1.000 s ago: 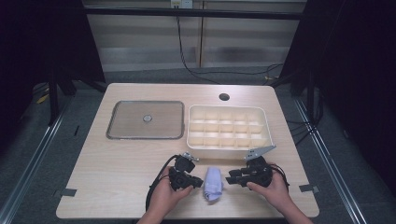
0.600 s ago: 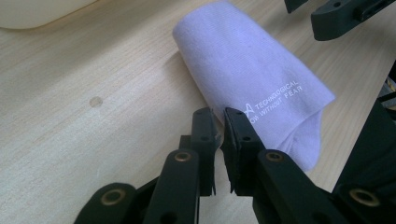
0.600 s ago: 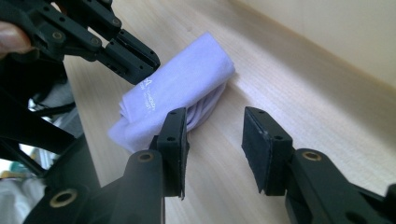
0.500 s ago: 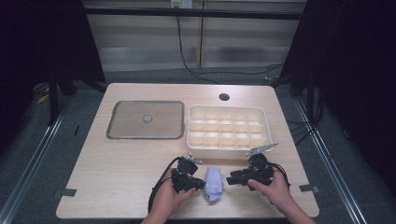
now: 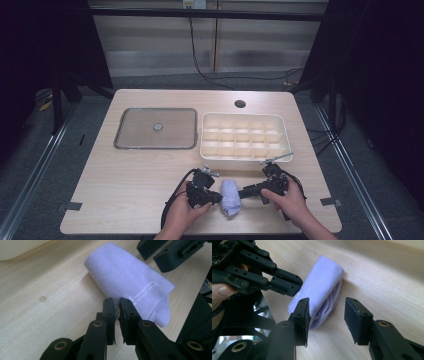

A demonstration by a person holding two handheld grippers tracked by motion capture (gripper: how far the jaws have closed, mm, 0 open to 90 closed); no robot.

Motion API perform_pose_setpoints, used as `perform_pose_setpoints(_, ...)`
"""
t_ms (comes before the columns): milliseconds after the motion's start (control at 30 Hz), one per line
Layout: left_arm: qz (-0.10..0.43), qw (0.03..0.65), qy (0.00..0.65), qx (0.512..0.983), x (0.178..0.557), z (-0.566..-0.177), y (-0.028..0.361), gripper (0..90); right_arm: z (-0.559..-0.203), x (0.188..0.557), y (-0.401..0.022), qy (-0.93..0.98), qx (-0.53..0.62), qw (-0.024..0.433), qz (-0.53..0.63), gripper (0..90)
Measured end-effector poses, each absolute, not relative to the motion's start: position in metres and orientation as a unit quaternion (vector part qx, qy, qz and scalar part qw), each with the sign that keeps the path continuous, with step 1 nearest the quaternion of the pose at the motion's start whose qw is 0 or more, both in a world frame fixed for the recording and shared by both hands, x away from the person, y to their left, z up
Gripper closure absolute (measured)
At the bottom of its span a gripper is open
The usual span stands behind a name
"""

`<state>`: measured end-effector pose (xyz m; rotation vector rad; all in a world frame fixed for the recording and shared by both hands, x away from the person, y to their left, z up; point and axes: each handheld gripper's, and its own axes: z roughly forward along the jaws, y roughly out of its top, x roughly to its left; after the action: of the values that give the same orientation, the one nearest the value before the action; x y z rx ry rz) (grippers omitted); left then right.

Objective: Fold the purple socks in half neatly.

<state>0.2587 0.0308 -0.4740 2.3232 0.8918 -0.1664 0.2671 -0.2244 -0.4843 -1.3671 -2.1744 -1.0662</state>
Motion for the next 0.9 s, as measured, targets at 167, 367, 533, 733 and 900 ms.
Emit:
perform_pose_setpoints(167, -0.066, 0.315, 0.339, 0.884, 0.258, -0.476, 0.030, 83.0, -0.489, 0.270, -0.222, -0.762, -0.489, 0.195, -0.375, 54.0)
perform_pose_setpoints(367, -0.065, 0.315, 0.338, 0.885, 0.257, -0.476, 0.027, 82.9, -0.493, 0.272, -0.218, -0.758, -0.497, 0.210, -0.366, 54.0)
perform_pose_setpoints(533, -0.064, 0.319, 0.330, 0.886, 0.258, -0.477, 0.025, 82.9, -0.498, 0.272, -0.220, -0.752, -0.508, 0.221, -0.357, 53.1)
perform_pose_setpoints(733, -0.059, 0.324, 0.330, 0.885, 0.257, -0.478, 0.022, 83.0, -0.501, 0.272, -0.223, -0.743, -0.515, 0.233, -0.359, 54.9)
perform_pose_setpoints(900, -0.055, 0.325, 0.328, 0.885, 0.257, -0.478, 0.021, 83.0, -0.500, 0.272, -0.220, -0.747, -0.515, 0.234, -0.349, 56.3)
